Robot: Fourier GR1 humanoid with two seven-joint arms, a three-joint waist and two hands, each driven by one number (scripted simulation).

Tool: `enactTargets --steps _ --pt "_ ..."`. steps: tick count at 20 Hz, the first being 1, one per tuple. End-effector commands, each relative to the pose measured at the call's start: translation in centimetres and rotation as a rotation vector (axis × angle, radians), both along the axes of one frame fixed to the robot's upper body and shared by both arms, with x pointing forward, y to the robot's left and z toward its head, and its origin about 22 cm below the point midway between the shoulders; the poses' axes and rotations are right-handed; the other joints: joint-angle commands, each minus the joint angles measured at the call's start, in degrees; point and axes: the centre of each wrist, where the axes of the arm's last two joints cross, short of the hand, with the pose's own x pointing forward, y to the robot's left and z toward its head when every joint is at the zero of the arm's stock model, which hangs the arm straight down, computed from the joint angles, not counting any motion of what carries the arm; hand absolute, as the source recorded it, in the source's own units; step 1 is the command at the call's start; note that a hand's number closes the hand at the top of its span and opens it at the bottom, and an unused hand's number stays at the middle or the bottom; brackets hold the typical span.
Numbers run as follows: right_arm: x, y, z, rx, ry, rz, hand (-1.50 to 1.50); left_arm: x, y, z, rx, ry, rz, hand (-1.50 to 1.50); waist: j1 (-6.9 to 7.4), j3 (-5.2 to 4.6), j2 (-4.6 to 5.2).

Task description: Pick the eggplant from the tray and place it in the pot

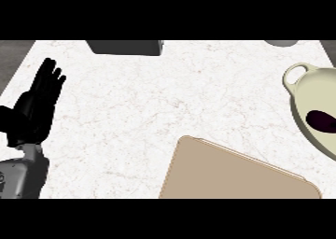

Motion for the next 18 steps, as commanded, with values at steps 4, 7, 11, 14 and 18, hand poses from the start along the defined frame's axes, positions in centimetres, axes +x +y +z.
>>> enactTargets --steps 4,7,11,14,18 --pt "-1.7 -4.0 4.1 0.207 -0.031 0.055 -1.5 0.3 -0.6 0.5 -0.005 -0.018 0.01 0.0 -0.01 0.11 0.4" --pt "-3.4 -5.8 4.9 0.252 -0.018 0.044 -1.5 0.2 0.1 0.4 -0.013 -0.013 0.005 0.0 -0.13 0.19 0.48" --pt "-4.9 -7.2 5.6 0.238 -0.005 0.039 -1.5 0.3 -0.7 0.6 -0.005 -0.014 0.011 0.0 -0.4 0.4 0.66" --pt "-4.9 -7.3 6.0 0.239 0.01 0.041 -1.5 0.0 -0.9 0.2 -0.005 -0.019 -0.02 0.0 0.16 0.42 0.72" --pt "-6.7 -8.9 7.4 0.211 0.031 0.053 -1.5 0.0 0.5 0.1 -0.014 -0.007 0.021 0.0 -0.67 0.46 0.58"
